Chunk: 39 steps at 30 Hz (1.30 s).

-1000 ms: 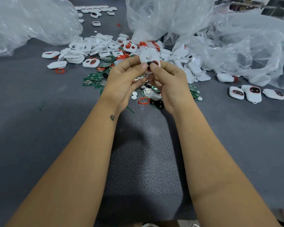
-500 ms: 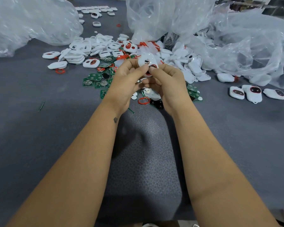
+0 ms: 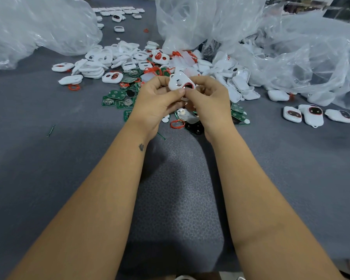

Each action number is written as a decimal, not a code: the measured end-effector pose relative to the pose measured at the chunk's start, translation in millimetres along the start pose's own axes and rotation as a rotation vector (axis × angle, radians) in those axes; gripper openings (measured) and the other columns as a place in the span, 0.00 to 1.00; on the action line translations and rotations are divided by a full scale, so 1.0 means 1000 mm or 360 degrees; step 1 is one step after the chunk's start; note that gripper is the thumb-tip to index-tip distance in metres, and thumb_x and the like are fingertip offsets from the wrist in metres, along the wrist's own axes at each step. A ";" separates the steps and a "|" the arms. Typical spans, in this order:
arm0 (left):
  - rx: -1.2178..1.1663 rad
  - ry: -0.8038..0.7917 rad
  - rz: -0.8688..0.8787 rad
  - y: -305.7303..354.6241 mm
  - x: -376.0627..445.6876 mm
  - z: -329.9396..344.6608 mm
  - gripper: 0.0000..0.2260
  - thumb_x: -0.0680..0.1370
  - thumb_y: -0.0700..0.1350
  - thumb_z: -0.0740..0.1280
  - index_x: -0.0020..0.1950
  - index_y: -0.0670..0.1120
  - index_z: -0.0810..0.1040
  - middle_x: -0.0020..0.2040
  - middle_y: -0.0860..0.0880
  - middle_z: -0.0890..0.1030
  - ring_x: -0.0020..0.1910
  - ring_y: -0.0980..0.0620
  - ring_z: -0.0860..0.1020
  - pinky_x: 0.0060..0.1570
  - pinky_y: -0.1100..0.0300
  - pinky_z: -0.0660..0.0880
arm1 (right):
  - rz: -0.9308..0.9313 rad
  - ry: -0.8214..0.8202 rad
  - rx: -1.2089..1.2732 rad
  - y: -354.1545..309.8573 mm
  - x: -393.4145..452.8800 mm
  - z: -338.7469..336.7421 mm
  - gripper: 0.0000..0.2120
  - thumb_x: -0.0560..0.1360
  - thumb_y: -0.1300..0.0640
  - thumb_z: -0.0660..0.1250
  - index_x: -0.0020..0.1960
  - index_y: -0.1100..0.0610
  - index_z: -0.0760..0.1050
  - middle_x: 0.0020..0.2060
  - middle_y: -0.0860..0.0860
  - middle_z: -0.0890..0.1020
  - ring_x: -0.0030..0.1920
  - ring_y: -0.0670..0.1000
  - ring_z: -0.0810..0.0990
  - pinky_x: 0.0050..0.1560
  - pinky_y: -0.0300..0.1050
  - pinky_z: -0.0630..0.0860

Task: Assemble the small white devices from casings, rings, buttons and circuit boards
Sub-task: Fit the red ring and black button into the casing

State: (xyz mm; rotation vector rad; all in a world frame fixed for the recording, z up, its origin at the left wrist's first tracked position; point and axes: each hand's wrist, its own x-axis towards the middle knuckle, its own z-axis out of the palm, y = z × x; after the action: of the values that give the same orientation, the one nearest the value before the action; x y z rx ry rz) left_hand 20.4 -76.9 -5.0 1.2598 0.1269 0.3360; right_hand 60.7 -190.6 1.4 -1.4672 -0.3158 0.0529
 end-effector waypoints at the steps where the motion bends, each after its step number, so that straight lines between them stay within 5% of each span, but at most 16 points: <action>1: 0.0013 0.0003 0.0002 0.000 0.000 0.000 0.08 0.77 0.32 0.68 0.49 0.44 0.74 0.42 0.50 0.84 0.41 0.55 0.83 0.41 0.64 0.80 | 0.0006 0.0003 -0.0010 0.000 0.000 0.000 0.08 0.73 0.69 0.67 0.49 0.59 0.79 0.34 0.54 0.74 0.30 0.45 0.73 0.30 0.35 0.71; 9: 0.0124 0.0041 0.0096 -0.002 0.002 -0.002 0.08 0.77 0.35 0.69 0.53 0.45 0.77 0.46 0.50 0.85 0.45 0.54 0.83 0.47 0.59 0.81 | 0.0191 -0.0142 0.0182 -0.001 0.005 -0.007 0.03 0.75 0.65 0.65 0.43 0.62 0.78 0.26 0.49 0.78 0.28 0.48 0.76 0.30 0.36 0.70; 17: 0.0028 0.0006 0.0068 -0.001 0.005 -0.007 0.11 0.78 0.35 0.68 0.57 0.47 0.77 0.47 0.52 0.85 0.44 0.56 0.82 0.44 0.62 0.80 | 0.0026 0.0256 0.0309 0.002 0.010 -0.013 0.08 0.75 0.69 0.66 0.48 0.58 0.79 0.31 0.51 0.77 0.31 0.46 0.75 0.33 0.36 0.72; 22: -0.0057 -0.0039 0.0027 0.000 0.005 -0.007 0.11 0.78 0.34 0.67 0.58 0.46 0.77 0.45 0.51 0.85 0.44 0.56 0.83 0.43 0.63 0.79 | 0.0058 0.0130 0.0387 0.001 0.010 -0.012 0.13 0.76 0.70 0.60 0.49 0.58 0.79 0.35 0.51 0.77 0.31 0.45 0.73 0.33 0.36 0.71; 30: -0.0113 -0.0132 -0.0008 0.002 0.002 -0.005 0.11 0.79 0.34 0.65 0.59 0.45 0.76 0.43 0.51 0.85 0.42 0.55 0.84 0.43 0.62 0.80 | 0.0002 -0.0006 0.0512 0.003 0.010 -0.013 0.11 0.73 0.73 0.67 0.48 0.59 0.78 0.36 0.53 0.83 0.37 0.47 0.81 0.40 0.36 0.76; 35: -0.0002 -0.0075 0.0043 0.002 0.000 -0.004 0.10 0.78 0.34 0.67 0.58 0.45 0.76 0.41 0.52 0.85 0.43 0.55 0.84 0.43 0.63 0.80 | 0.0080 -0.0039 0.0460 0.001 0.008 -0.012 0.08 0.73 0.71 0.67 0.48 0.62 0.81 0.41 0.57 0.83 0.45 0.55 0.80 0.49 0.46 0.77; 39: 0.0051 0.0045 0.0087 0.001 0.002 -0.004 0.09 0.77 0.35 0.69 0.57 0.43 0.77 0.45 0.48 0.84 0.44 0.52 0.84 0.47 0.59 0.81 | 0.0137 -0.0107 0.0390 -0.002 0.006 -0.012 0.08 0.76 0.69 0.63 0.47 0.65 0.80 0.35 0.55 0.83 0.34 0.49 0.79 0.37 0.37 0.76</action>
State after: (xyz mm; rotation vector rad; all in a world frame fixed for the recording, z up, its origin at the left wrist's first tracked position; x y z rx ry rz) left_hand 21.4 -72.0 -5.1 1.2920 0.1228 0.4003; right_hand 69.0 -201.5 3.7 -1.2370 -0.2897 0.2041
